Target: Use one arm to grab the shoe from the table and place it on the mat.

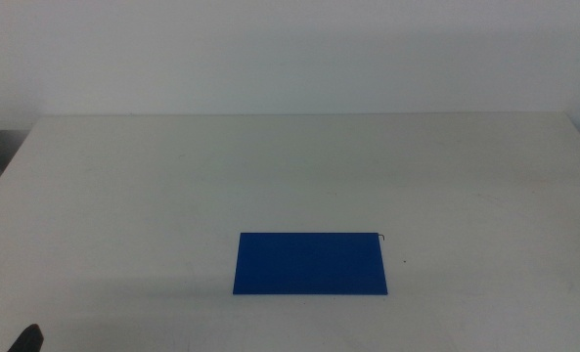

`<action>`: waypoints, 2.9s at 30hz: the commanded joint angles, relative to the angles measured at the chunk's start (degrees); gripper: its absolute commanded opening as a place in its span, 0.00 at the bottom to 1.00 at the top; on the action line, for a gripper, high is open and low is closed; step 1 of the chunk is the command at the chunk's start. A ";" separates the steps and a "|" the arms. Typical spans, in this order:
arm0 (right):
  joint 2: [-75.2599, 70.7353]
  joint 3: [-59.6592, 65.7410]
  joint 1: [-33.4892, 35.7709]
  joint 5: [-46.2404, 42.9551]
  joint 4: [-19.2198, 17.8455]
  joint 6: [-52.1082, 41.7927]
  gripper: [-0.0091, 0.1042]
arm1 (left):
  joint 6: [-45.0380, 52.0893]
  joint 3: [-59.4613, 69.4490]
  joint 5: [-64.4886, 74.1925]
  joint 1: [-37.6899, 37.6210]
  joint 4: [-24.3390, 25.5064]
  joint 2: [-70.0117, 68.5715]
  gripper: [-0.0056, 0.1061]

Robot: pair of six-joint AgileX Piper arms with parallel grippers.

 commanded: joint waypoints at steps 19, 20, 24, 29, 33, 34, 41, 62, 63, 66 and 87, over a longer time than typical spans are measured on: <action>11.64 -1.69 -0.79 -4.51 4.66 -8.42 0.88 | -0.31 0.40 -4.58 -0.24 -0.45 -0.74 0.89; 11.75 -1.69 -0.79 -4.88 4.78 -8.73 0.87 | -0.31 0.40 -4.58 -0.24 -0.45 -0.74 0.89; 12.03 -1.74 -0.79 -6.30 5.08 -9.71 0.79 | -0.31 0.40 -4.58 -0.24 -0.45 -0.74 0.89; 12.03 -1.74 -0.79 -6.51 6.53 -12.31 0.49 | -0.31 0.40 -4.58 -0.24 -0.45 -0.74 0.89; 12.03 -1.74 -0.34 -5.80 7.33 -12.41 0.18 | -0.31 0.40 -4.58 -0.24 -0.45 -0.74 0.89; 12.03 -1.74 0.02 -4.84 7.28 -12.41 0.11 | -0.31 0.40 -4.58 -0.24 -0.45 -0.74 0.89; 9.85 -1.96 6.39 -1.42 4.49 -8.81 0.05 | -0.31 0.40 -4.58 -0.24 -0.45 -0.74 0.89; 13.23 -24.30 46.17 7.47 8.35 16.07 0.05 | -0.31 0.40 -4.58 -0.24 -0.45 -0.74 0.89; 14.08 -25.05 47.53 7.47 8.42 17.09 0.05 | -0.31 0.40 -4.58 -0.24 -0.45 -0.74 0.89; 17.37 -28.25 51.93 7.47 8.63 19.88 0.05 | -0.31 0.40 -4.58 -0.24 -0.45 -0.74 0.89; 24.03 -34.87 60.61 13.76 5.96 -12.74 0.05 | -0.31 0.40 -4.58 -0.24 -0.45 -0.74 0.89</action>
